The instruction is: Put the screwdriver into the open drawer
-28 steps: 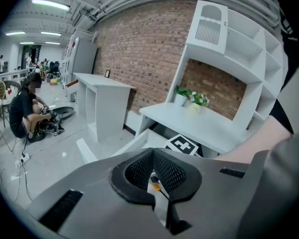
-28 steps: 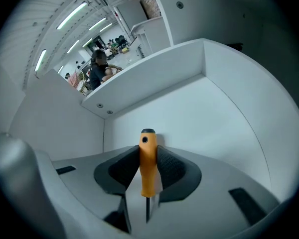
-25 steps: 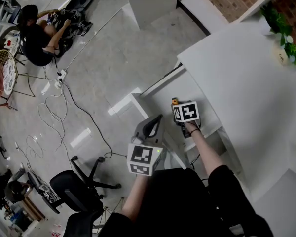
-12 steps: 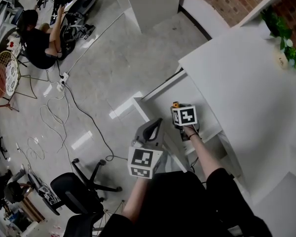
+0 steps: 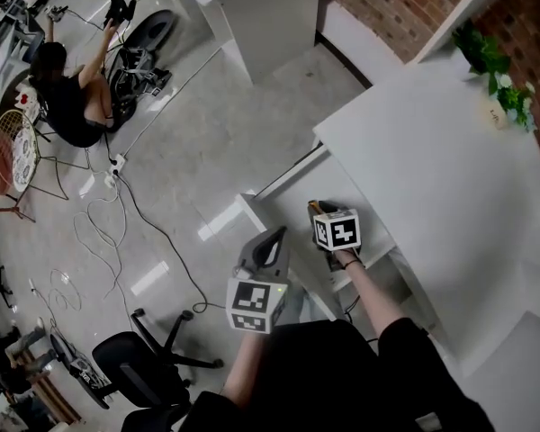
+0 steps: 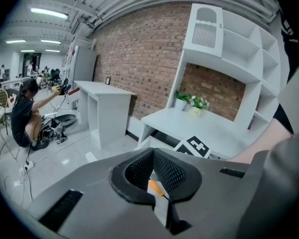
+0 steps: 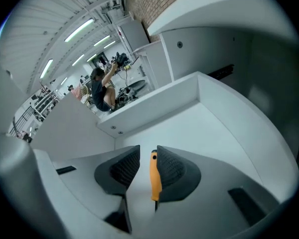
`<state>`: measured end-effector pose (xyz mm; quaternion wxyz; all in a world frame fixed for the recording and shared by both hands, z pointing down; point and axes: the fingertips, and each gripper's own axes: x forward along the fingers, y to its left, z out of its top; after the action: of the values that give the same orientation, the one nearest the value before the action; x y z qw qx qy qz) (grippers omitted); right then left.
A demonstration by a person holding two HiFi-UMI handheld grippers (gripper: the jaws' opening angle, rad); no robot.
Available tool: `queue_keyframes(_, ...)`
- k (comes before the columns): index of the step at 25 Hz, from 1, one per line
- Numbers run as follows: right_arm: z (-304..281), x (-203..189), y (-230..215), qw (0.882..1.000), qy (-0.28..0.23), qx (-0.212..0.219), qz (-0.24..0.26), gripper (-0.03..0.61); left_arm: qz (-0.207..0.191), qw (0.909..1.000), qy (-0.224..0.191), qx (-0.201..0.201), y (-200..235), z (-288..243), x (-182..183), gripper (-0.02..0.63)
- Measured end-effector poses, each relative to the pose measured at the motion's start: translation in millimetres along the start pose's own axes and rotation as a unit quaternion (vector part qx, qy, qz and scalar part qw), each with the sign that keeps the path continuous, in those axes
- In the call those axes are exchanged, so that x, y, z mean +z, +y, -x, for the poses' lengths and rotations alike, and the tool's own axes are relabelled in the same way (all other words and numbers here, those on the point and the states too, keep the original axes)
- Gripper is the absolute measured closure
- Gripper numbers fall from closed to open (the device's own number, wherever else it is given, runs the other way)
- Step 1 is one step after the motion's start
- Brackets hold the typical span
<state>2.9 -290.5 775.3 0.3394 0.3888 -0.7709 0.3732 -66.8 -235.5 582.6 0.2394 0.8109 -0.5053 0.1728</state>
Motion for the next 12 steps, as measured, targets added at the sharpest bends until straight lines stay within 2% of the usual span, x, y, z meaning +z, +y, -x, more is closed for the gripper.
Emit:
queue_keyframes(6,42,19,20,0.998,-0.046,0.023,0.027,0.543,-0.009,0.9998,-0.017,0.004,-2,15,14,0.605)
queue_keyframes(12,99,43,44,0.991,-0.12,0.056,0.029,0.557,-0.018,0.9991,-0.037,0.009,-7,37,30,0.604)
